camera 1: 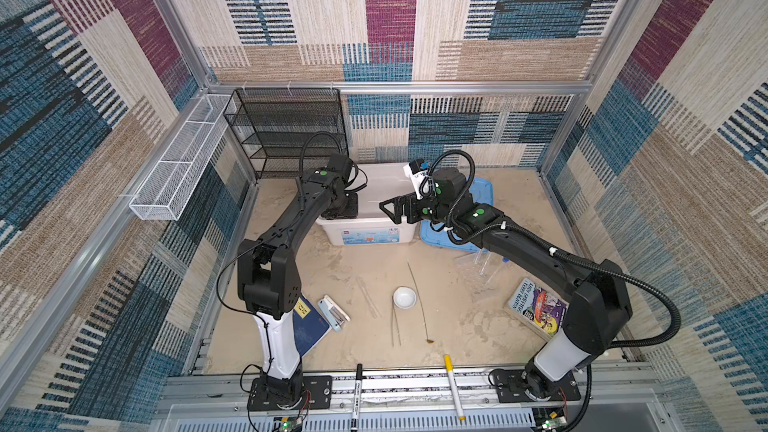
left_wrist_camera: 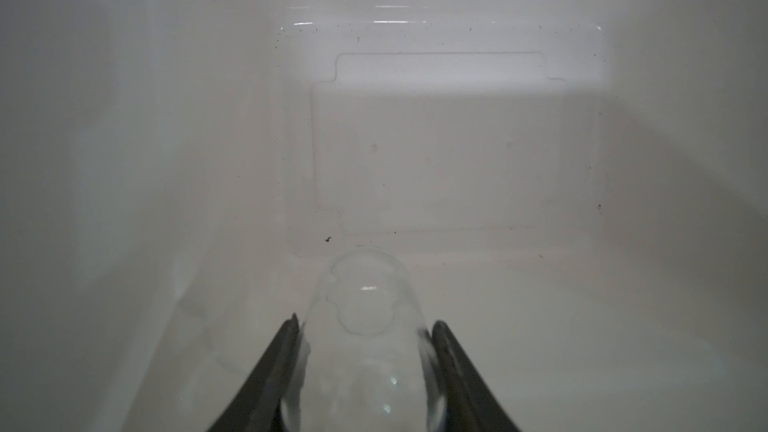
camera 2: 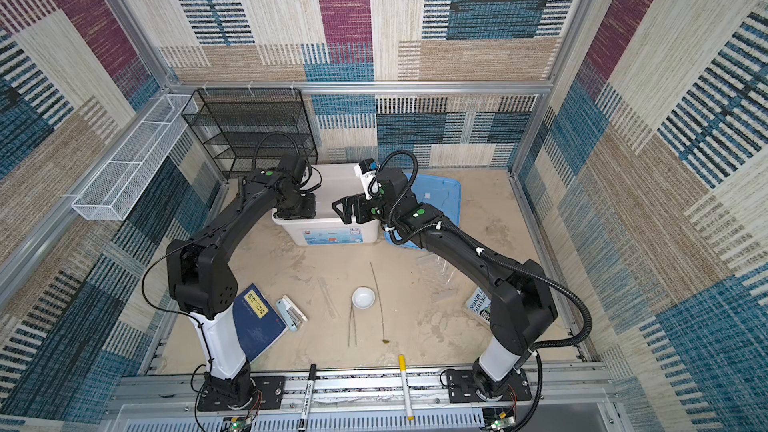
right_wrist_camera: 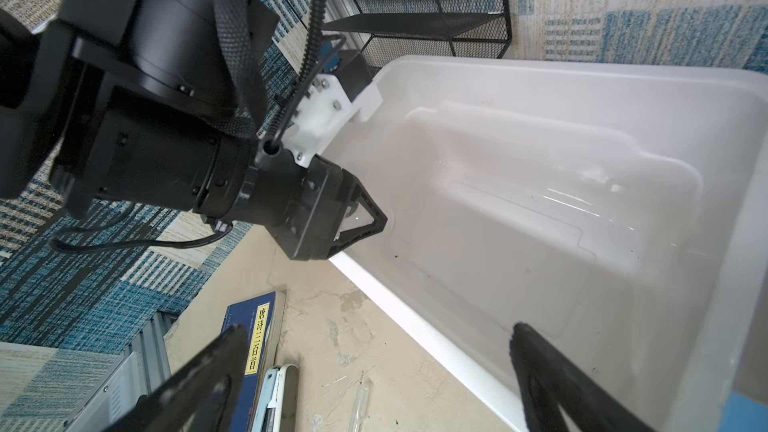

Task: Organize the chemistry lab equipment
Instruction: 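Lower the beaker into the white bin with the left gripper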

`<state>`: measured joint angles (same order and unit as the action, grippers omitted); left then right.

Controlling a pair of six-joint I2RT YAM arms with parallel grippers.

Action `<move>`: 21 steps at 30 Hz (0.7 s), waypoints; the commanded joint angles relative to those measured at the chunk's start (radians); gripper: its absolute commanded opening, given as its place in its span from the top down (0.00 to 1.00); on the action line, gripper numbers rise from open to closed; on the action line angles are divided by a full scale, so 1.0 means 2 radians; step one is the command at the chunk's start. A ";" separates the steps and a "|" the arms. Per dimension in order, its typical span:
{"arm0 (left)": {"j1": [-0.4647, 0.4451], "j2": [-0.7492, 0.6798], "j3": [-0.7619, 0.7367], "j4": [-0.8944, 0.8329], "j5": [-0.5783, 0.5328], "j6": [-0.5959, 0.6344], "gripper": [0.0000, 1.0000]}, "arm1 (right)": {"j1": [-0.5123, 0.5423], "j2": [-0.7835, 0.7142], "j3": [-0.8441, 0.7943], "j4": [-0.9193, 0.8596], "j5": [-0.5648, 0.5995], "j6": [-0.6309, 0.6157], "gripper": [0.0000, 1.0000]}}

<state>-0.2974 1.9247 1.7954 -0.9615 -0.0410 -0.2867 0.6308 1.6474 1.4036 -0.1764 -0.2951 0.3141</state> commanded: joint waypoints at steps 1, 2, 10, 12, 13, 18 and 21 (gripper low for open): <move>-0.003 -0.016 -0.012 0.000 0.014 -0.005 0.74 | 0.002 0.004 0.006 0.014 -0.006 0.004 0.00; -0.004 -0.020 -0.017 0.000 0.013 -0.006 0.74 | 0.003 0.005 0.007 0.014 -0.007 0.005 0.00; -0.002 0.003 0.026 0.001 -0.022 0.014 0.74 | 0.005 0.025 0.034 0.003 -0.004 -0.005 0.01; 0.002 0.022 0.057 -0.006 -0.024 0.018 0.74 | 0.005 0.034 0.046 0.000 0.000 -0.007 0.01; 0.004 0.034 0.073 -0.009 -0.022 0.020 0.74 | 0.005 0.040 0.052 -0.001 0.001 -0.007 0.00; 0.009 0.084 0.139 -0.019 -0.033 0.027 0.74 | 0.005 0.075 0.093 -0.015 0.001 -0.008 0.00; 0.009 0.109 0.165 -0.020 -0.041 0.026 0.74 | 0.005 0.092 0.119 -0.020 0.002 -0.011 0.00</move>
<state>-0.2790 2.1155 2.0907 -0.9836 -0.0994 -0.2687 0.6403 1.8145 1.6043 -0.2119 -0.3019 0.3058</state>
